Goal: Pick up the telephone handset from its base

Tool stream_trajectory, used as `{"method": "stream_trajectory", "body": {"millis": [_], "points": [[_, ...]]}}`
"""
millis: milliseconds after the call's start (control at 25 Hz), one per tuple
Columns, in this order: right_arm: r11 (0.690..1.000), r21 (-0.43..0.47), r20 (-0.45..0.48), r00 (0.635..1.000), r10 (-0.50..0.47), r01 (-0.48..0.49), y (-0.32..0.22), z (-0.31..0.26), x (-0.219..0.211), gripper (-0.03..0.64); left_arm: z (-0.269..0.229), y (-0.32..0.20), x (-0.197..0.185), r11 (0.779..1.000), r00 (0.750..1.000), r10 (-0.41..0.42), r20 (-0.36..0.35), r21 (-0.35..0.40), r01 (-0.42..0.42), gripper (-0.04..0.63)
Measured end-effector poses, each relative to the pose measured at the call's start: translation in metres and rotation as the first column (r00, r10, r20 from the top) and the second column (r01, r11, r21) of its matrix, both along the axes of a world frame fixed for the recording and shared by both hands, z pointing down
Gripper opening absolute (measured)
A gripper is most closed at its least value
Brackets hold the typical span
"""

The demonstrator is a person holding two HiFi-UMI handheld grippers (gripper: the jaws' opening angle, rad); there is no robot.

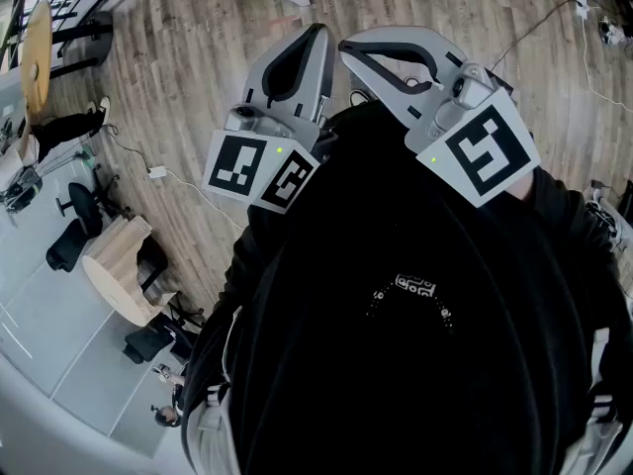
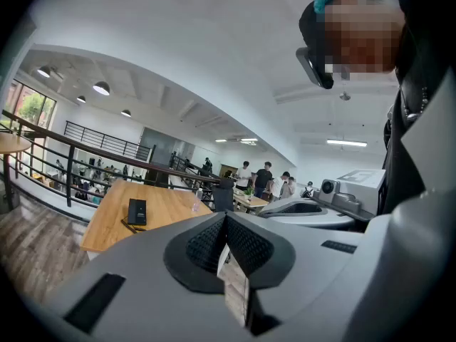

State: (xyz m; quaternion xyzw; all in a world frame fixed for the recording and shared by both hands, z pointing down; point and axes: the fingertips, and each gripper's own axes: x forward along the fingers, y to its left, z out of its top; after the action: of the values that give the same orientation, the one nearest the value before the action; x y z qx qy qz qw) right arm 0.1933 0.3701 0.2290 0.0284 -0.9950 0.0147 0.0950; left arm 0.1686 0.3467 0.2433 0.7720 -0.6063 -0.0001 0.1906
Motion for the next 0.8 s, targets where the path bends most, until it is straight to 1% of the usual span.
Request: {"method": "stream_trajectory", "body": {"millis": [160,400,520,680,800], "points": [[1.0,-0.008,0.016,1.0,0.005,-0.004,-0.007,-0.003,0.009,0.017,-0.003,-0.008,0.009,1.0,1.0,0.0,-0.002,0.002,0.0,0.006],[0.999,-0.039,0.018,1.0,-0.009,0.009,-0.018,0.0,0.021,0.017,-0.003,-0.022,0.028,1.0,0.999,0.021,0.034,-0.007,-0.021,0.006],[0.998,-0.055,0.018,1.0,-0.003,0.004,-0.024,0.003,0.028,0.017,0.0,-0.028,0.034,1.0,1.0,0.016,0.026,-0.018,-0.016,0.006],[0.999,-0.035,0.022,1.0,-0.006,0.007,-0.032,0.003,0.043,0.017,-0.001,-0.036,0.049,1.0,0.999,0.006,0.042,-0.018,-0.005,0.006],[0.998,-0.065,0.047,0.999,0.002,0.001,-0.04,-0.001,0.05,0.017,-0.003,-0.043,0.056,1.0,0.999,0.001,0.044,-0.019,0.0,0.006]]}}
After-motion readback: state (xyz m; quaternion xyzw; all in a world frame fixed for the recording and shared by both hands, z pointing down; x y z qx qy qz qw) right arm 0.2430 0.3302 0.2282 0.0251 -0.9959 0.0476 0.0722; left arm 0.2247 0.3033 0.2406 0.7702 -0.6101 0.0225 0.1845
